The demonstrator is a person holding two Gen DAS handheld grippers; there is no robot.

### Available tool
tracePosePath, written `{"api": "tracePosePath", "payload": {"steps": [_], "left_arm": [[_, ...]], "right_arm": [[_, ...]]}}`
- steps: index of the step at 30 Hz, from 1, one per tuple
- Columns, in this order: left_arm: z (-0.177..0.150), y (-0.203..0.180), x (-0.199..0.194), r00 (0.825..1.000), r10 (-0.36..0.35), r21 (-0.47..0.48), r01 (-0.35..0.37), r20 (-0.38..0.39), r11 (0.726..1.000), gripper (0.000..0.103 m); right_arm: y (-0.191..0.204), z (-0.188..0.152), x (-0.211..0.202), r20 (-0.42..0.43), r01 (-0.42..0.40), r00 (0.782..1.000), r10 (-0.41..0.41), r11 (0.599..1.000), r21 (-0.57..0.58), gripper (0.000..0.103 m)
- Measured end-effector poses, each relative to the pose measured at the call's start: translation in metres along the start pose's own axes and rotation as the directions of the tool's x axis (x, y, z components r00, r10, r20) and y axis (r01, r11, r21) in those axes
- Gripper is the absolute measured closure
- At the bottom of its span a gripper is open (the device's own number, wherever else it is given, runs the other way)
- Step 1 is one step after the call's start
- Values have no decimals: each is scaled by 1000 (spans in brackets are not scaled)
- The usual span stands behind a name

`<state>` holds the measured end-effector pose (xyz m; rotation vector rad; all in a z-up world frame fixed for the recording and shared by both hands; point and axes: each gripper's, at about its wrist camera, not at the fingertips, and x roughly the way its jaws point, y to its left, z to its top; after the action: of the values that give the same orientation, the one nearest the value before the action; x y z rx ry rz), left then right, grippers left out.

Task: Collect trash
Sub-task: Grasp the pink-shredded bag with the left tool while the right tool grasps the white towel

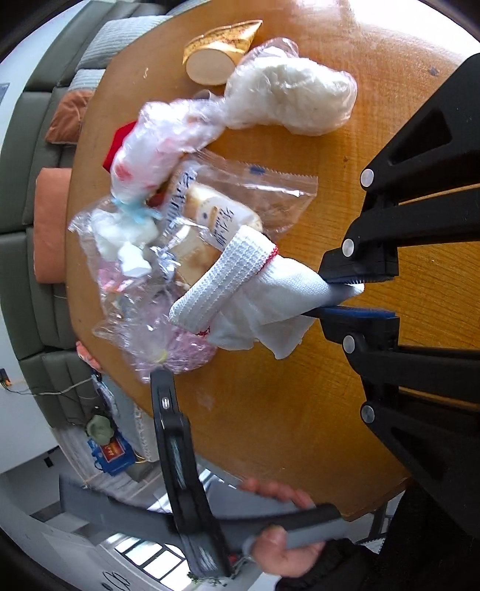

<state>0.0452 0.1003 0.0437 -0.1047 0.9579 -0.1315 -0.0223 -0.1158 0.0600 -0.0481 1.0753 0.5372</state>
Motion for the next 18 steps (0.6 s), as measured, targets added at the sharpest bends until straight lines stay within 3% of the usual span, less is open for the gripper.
{"api": "tracePosePath", "payload": {"steps": [5, 10, 11, 12, 13, 16, 18], "left_arm": [[12, -6, 25, 998, -41, 26, 42, -53, 999, 6], [15, 0, 39, 986, -117, -25, 115, -118, 993, 8], [12, 0, 47, 979, -119, -26, 116, -166, 993, 17], [10, 2, 50, 976, -135, -37, 130, -174, 991, 19], [8, 3, 47, 978, -139, -44, 134, -154, 990, 21], [-1, 2, 30, 984, -151, -46, 147, -95, 988, 49], [-4, 1, 22, 984, -158, -40, 156, -78, 987, 56]], "right_arm": [[-7, -11, -5, 12, 19, 1000, -19, 999, 37, 92], [-6, -14, -6, 19, 36, 999, -37, 997, 67, 92], [-6, -15, -7, 19, 37, 999, -39, 997, 70, 92], [-6, -16, -8, 19, 39, 999, -41, 997, 72, 92], [-4, -17, -9, 21, 44, 999, -45, 997, 71, 92], [2, -15, -13, 29, 53, 998, -55, 996, 66, 92], [5, -14, -17, 35, 51, 998, -53, 996, 67, 92]]}}
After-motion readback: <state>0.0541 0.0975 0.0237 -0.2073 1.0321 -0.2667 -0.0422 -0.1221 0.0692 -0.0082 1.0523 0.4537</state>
